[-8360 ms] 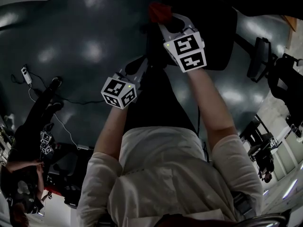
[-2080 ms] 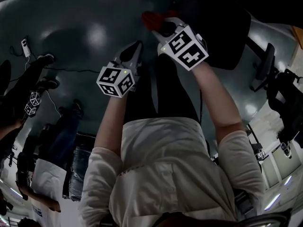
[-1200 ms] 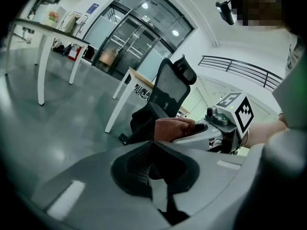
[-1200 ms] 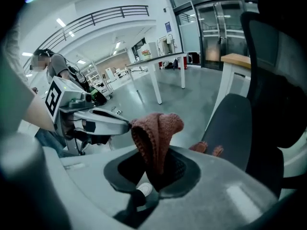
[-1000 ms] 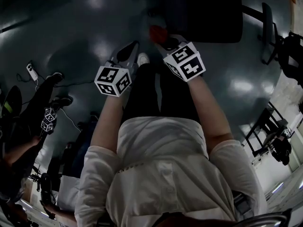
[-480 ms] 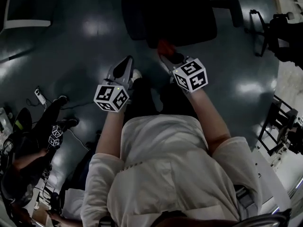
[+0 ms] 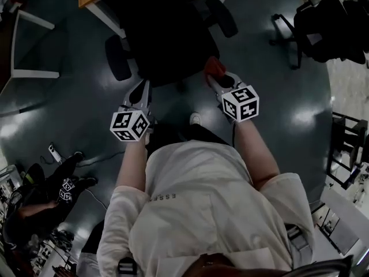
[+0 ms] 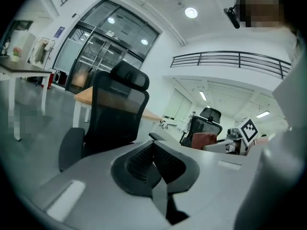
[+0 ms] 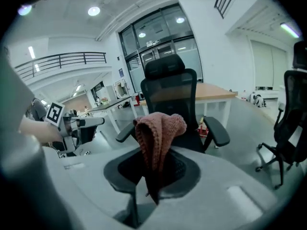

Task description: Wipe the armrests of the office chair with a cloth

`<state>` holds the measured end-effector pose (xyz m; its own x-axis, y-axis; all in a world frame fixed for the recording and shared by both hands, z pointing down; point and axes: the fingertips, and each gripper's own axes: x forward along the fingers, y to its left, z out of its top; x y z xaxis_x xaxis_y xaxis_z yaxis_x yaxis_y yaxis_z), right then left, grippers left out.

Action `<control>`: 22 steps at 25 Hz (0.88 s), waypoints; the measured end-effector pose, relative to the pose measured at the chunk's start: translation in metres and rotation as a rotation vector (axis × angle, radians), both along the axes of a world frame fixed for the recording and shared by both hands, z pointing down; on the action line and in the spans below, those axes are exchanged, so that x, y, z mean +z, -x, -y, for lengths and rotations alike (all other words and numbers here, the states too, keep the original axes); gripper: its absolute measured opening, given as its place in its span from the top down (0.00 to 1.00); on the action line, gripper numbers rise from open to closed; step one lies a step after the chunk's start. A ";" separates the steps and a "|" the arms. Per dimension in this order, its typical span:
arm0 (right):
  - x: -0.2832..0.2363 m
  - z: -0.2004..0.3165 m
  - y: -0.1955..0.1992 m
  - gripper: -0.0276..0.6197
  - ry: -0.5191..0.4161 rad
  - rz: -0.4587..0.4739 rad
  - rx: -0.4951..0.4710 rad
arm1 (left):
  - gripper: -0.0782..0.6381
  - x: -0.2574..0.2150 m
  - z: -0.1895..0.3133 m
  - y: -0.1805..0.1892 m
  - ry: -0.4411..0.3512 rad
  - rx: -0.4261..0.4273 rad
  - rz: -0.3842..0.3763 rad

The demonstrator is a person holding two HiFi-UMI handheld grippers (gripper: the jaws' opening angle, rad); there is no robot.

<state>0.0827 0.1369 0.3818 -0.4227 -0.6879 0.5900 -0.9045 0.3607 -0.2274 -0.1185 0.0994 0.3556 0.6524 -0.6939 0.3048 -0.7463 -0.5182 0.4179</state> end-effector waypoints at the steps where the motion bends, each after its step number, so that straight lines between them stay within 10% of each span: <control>1: -0.004 -0.004 -0.013 0.88 -0.014 -0.021 -0.001 | 0.87 -0.003 0.001 -0.012 -0.013 0.006 0.010; 13: 0.029 -0.060 -0.152 0.88 0.055 -0.024 0.131 | 0.87 0.017 -0.018 -0.171 -0.031 0.188 0.094; 22: 0.053 0.026 -0.236 0.88 0.084 -0.208 0.031 | 0.87 0.054 0.074 -0.272 -0.003 0.222 0.108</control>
<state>0.3186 0.1108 0.4347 -0.2656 -0.6435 0.7179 -0.9455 0.3195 -0.0634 0.1535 0.0255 0.4098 0.7525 -0.5384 0.3793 -0.6545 -0.6756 0.3395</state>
